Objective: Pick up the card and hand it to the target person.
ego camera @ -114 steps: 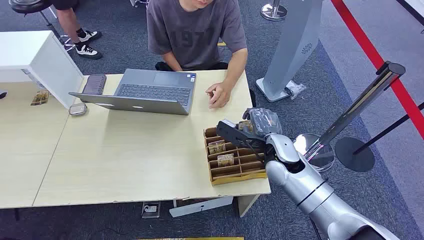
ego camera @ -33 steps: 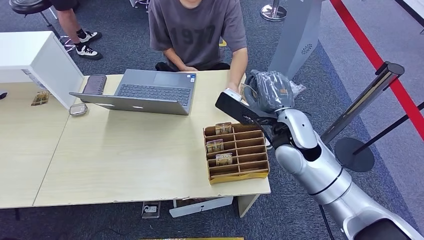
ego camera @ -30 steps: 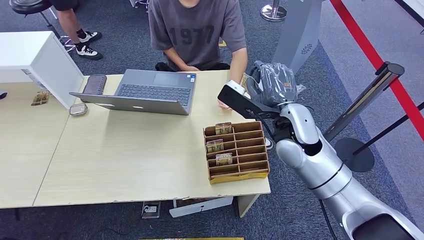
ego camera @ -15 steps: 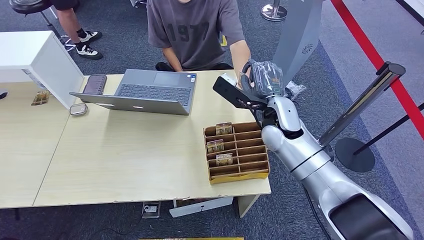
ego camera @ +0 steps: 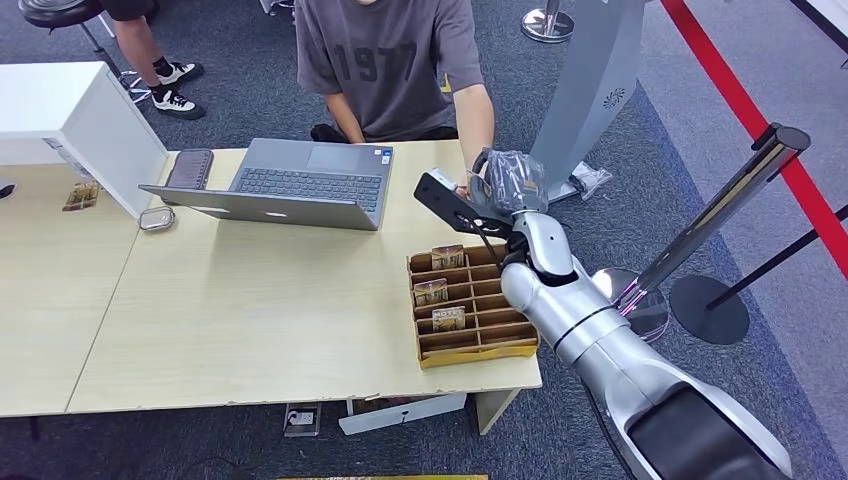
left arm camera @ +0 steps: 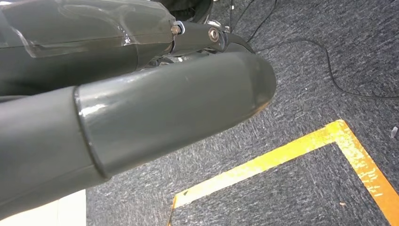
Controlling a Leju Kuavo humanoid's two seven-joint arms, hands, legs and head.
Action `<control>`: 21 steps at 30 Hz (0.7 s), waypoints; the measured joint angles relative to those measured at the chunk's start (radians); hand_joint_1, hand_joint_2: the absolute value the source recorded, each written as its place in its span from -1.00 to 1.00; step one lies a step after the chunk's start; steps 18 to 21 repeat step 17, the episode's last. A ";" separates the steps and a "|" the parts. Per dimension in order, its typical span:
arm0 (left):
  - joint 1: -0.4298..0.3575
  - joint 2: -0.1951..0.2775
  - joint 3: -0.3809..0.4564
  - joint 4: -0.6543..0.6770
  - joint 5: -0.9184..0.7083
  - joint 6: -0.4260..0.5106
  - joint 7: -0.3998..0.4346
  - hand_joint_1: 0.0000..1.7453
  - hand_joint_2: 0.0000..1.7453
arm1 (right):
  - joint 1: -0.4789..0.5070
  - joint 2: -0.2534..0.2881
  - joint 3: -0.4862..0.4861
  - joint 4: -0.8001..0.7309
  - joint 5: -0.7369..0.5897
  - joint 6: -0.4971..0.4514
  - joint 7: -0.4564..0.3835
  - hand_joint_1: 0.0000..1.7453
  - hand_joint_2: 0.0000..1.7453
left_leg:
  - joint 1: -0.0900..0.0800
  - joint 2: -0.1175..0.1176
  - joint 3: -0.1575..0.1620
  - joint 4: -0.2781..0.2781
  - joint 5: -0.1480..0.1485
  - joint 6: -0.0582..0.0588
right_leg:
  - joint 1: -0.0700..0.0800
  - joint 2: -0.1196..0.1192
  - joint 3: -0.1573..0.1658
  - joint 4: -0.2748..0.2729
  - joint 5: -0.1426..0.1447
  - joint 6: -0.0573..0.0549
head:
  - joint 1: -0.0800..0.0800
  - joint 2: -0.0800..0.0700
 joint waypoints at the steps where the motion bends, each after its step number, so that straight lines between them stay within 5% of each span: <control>1: 0.000 0.000 0.000 0.000 0.000 0.000 0.001 -1.00 -1.00 | 0.000 0.002 0.000 0.007 0.000 0.000 0.000 0.01 1.00 | 0.000 0.000 0.000 0.000 0.000 0.000 | 0.000 0.000 0.000 0.000 0.000 0.000 | 0.000 0.000; 3: 0.000 0.000 0.000 0.000 0.000 0.000 0.001 -1.00 -1.00 | 0.000 0.006 0.000 0.021 0.000 0.000 0.000 -0.77 1.00 | 0.000 0.000 0.000 0.000 0.000 0.000 | 0.000 0.000 0.000 0.000 0.000 0.000 | 0.000 0.000; 4: 0.000 0.000 0.000 0.000 0.000 0.000 0.001 -1.00 -1.00 | 0.000 0.007 0.000 0.026 0.001 0.000 0.000 -0.97 1.00 | 0.000 0.000 0.000 0.000 0.000 0.000 | 0.000 0.000 0.000 0.000 0.000 0.000 | 0.000 0.000; 21: 0.001 -0.001 0.000 0.000 0.000 0.000 0.005 -1.00 -1.00 | 0.019 0.019 0.000 0.056 -0.043 -0.007 -0.020 -1.00 1.00 | 0.000 0.001 0.000 0.000 0.000 0.000 | 0.000 0.000 0.000 0.000 0.000 0.000 | 0.000 0.000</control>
